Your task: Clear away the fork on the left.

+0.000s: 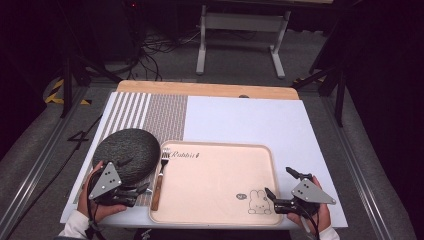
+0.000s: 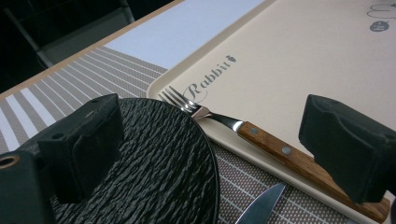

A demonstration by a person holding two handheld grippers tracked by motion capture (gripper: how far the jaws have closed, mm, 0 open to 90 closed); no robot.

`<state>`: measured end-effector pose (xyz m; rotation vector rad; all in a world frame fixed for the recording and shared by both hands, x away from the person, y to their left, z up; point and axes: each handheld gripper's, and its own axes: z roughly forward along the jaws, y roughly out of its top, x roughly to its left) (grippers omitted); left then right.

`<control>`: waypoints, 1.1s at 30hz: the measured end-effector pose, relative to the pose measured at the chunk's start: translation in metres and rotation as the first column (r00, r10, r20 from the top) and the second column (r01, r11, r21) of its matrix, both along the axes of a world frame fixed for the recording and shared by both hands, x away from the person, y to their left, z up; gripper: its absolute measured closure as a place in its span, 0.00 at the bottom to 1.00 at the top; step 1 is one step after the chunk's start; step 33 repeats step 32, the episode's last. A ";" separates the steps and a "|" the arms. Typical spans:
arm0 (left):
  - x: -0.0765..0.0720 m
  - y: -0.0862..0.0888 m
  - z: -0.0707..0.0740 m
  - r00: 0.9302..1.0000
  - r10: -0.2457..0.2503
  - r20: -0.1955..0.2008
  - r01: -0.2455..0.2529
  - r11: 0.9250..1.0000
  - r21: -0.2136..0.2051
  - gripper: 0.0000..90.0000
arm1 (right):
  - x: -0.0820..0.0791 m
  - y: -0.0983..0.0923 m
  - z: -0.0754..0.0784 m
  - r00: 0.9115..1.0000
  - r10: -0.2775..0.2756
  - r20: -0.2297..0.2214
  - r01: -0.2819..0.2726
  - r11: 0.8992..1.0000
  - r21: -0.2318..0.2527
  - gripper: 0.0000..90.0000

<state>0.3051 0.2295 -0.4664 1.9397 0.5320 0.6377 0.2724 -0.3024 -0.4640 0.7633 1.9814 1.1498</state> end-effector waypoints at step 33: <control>0.006 -0.005 0.003 1.000 -0.028 0.006 0.028 1.000 -0.004 0.12 | -0.001 -0.009 -0.001 0.998 -0.058 -0.008 0.058 0.998 0.032 0.09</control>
